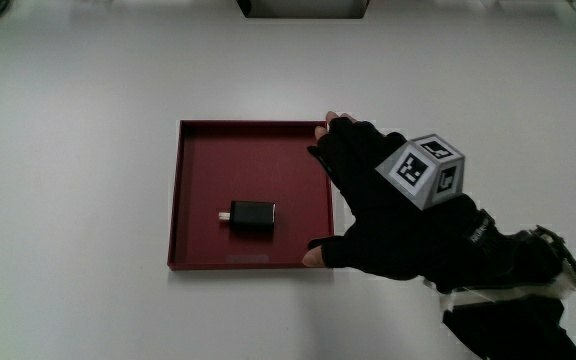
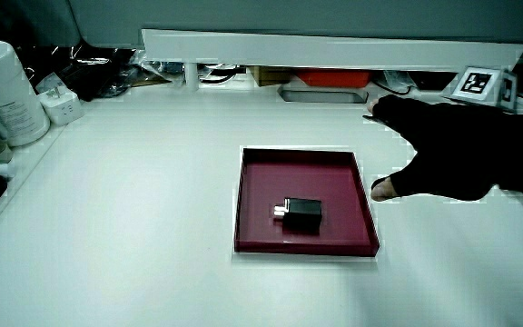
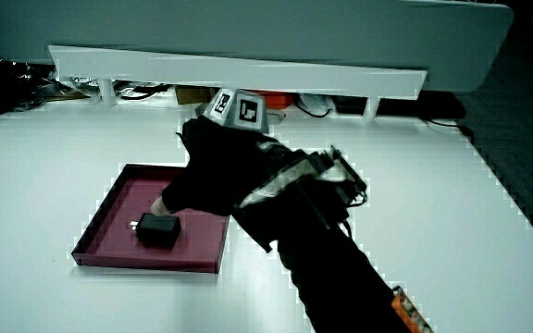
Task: Pick charger from plate
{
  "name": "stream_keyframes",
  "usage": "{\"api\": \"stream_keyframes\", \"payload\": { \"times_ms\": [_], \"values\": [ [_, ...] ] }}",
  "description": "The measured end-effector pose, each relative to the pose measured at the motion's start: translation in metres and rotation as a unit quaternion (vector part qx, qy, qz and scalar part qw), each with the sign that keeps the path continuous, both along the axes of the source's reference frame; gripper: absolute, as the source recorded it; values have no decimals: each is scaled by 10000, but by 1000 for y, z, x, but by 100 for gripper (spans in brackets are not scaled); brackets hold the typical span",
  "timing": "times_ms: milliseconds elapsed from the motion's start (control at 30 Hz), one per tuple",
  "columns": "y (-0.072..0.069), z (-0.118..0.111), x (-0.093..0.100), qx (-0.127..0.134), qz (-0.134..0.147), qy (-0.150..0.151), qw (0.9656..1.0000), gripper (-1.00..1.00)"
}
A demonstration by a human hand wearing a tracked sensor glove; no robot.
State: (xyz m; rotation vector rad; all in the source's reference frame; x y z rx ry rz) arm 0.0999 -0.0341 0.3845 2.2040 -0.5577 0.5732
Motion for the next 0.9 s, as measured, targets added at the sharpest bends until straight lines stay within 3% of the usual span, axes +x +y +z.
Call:
{"api": "stream_keyframes", "payload": {
  "times_ms": [233,367,500,600,900],
  "values": [
    [-5,23,-23,-305,-80,-187,9993,0],
    [-6,40,-37,-330,-95,15,9994,0],
    [-5,60,-45,-514,0,-17,9987,0],
    [-4,76,-54,-643,-78,74,9979,0],
    [-1,110,-65,-806,52,126,9967,0]
  ]
}}
